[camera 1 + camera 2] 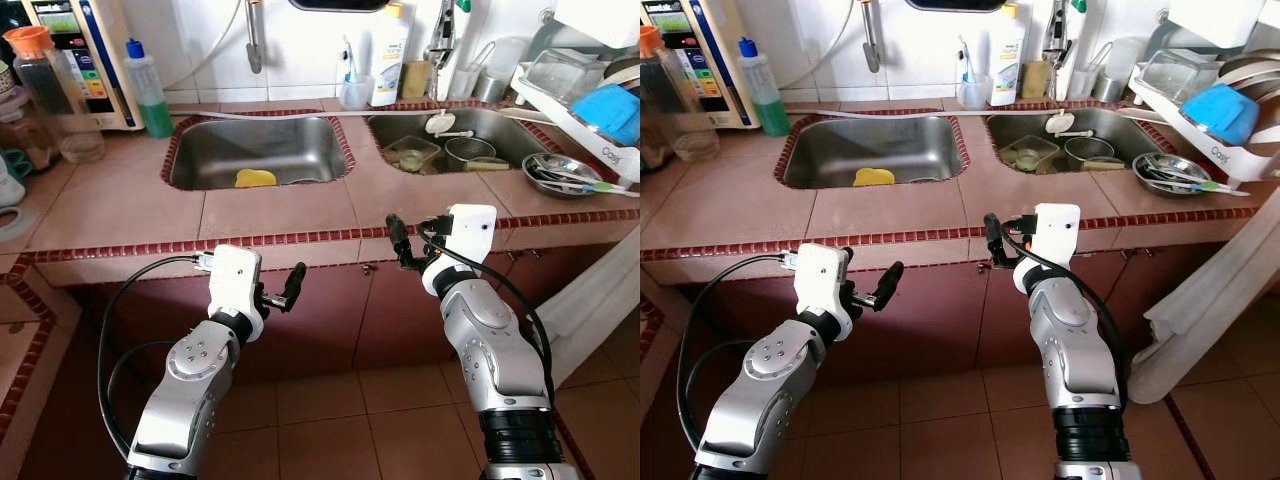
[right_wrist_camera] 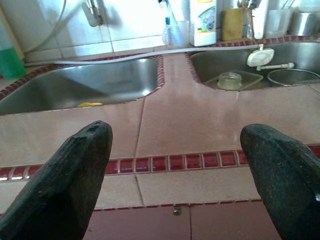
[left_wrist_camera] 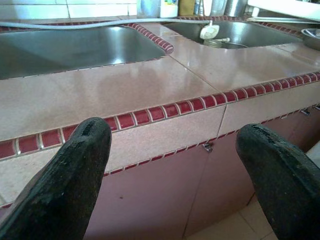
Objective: Kitchen organization
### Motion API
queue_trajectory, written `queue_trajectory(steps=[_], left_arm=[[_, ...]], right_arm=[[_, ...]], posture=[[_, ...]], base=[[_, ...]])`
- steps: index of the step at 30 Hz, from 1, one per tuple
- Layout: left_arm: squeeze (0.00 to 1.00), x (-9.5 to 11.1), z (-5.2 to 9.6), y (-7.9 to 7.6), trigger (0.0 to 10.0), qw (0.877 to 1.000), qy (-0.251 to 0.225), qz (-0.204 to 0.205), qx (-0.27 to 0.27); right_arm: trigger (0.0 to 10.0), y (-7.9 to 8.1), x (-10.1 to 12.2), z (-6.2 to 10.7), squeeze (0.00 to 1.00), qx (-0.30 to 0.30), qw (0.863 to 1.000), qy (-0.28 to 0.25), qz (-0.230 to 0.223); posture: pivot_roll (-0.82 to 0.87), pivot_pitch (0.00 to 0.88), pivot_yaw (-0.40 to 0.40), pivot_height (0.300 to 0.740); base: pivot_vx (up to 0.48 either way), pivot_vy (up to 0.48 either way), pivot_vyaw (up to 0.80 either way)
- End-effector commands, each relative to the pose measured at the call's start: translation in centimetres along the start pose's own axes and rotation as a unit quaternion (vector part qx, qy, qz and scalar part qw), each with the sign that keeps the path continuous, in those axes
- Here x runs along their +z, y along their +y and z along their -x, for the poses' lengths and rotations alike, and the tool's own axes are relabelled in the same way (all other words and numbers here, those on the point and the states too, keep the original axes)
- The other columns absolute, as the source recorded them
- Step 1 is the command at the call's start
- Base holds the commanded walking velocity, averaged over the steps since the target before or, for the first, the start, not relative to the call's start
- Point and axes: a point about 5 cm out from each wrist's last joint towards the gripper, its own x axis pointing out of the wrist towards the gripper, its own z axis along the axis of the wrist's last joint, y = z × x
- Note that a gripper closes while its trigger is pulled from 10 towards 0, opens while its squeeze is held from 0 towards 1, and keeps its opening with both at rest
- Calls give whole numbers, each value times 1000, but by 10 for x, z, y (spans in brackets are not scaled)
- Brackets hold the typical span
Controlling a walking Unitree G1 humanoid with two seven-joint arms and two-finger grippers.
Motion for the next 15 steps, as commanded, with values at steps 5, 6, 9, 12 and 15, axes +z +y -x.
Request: queue_trajectory(steps=[5, 6, 9, 12, 15], left_arm=[[0, 1, 1, -1, 10000, 1000, -3, 2, 1], [0, 1, 1, -1, 10000, 1000, -3, 4, 1], [0, 0, 1, -1, 10000, 1000, -2, 6, 2], [0, 0, 1, -1, 10000, 1000, -1, 7, 1], [0, 0, 1, -1, 10000, 1000, 0, 10, 1]], right_arm=[[10000, -1, 1, 2, 0, -1, 1000, 1, 0], [10000, -1, 1, 2, 0, -1, 1000, 2, 0], [10000, -2, 1, 2, 0, -1, 1000, 3, 0], [10000, -2, 1, 2, 0, -1, 1000, 3, 1], [10000, -1, 1, 2, 0, 0, 1000, 3, 1]], posture=[[29, 0, 7, 740], [29, 0, 6, 740], [29, 0, 4, 740], [28, 1, 4, 740], [29, 2, 3, 740]], base=[[0, 0, -763], [0, 0, -763], [0, 0, -763], [0, 0, -763], [0, 0, -763]])
